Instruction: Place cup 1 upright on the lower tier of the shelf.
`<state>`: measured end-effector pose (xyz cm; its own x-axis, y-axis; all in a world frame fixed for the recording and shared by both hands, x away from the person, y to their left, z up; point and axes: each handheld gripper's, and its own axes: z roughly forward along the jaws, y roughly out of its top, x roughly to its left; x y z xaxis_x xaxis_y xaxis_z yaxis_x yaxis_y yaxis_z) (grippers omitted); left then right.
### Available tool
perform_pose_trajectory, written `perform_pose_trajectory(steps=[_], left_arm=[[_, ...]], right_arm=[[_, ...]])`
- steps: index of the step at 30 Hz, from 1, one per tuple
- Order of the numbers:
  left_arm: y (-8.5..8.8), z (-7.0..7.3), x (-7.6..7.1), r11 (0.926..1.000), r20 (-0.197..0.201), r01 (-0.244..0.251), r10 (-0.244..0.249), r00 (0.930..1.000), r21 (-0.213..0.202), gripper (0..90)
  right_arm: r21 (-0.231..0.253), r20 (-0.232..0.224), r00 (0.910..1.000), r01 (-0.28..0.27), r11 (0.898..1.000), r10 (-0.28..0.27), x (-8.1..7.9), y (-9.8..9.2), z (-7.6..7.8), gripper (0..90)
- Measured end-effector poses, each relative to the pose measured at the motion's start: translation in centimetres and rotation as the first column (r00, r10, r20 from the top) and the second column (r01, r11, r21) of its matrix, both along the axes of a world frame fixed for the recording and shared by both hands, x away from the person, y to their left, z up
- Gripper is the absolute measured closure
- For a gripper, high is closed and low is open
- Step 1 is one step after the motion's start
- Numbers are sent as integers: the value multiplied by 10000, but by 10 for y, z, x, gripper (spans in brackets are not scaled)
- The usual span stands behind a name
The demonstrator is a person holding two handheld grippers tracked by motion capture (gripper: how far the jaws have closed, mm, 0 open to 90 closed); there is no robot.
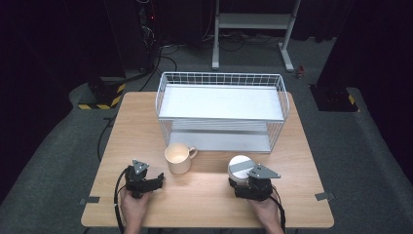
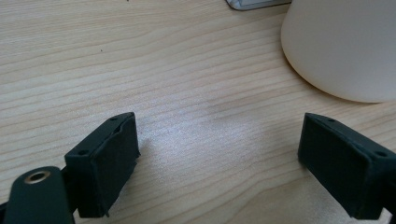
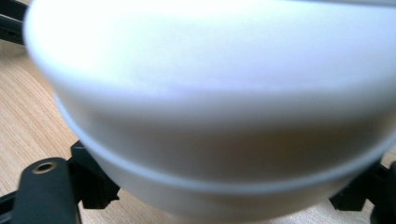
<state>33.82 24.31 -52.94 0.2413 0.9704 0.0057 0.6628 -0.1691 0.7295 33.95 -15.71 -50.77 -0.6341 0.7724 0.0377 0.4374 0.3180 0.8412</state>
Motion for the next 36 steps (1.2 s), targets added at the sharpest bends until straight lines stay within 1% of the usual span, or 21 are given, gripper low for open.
perform_pose_trajectory(steps=[14, 19, 25, 28, 36], left_arm=[[0, 0, 0, 10000, 0, 0, 0, 10000, 4, 127], [0, 0, 0, 10000, 0, 0, 0, 10000, 5, 128], [0, 0, 0, 10000, -20, -26, 26, 10000, -20, 133], [0, 0, 0, 10000, -1, -36, 36, 10000, -21, 133], [0, 0, 0, 10000, -7, -47, 47, 10000, -27, 135]], right_arm=[[-203, 356, 9994, -28, 9998, 35, 0, 1, 0, 181], [-162, 304, 9995, -13, 9999, 18, 1, 1, 0, 181], [-84, 357, 9993, -50, 10000, 53, 3, 0, 4, 182], [-83, 394, 9992, -59, 9999, 63, 5, -2, 6, 182], [88, 307, 9995, 18, 10000, -21, 11, -6, 11, 182]])
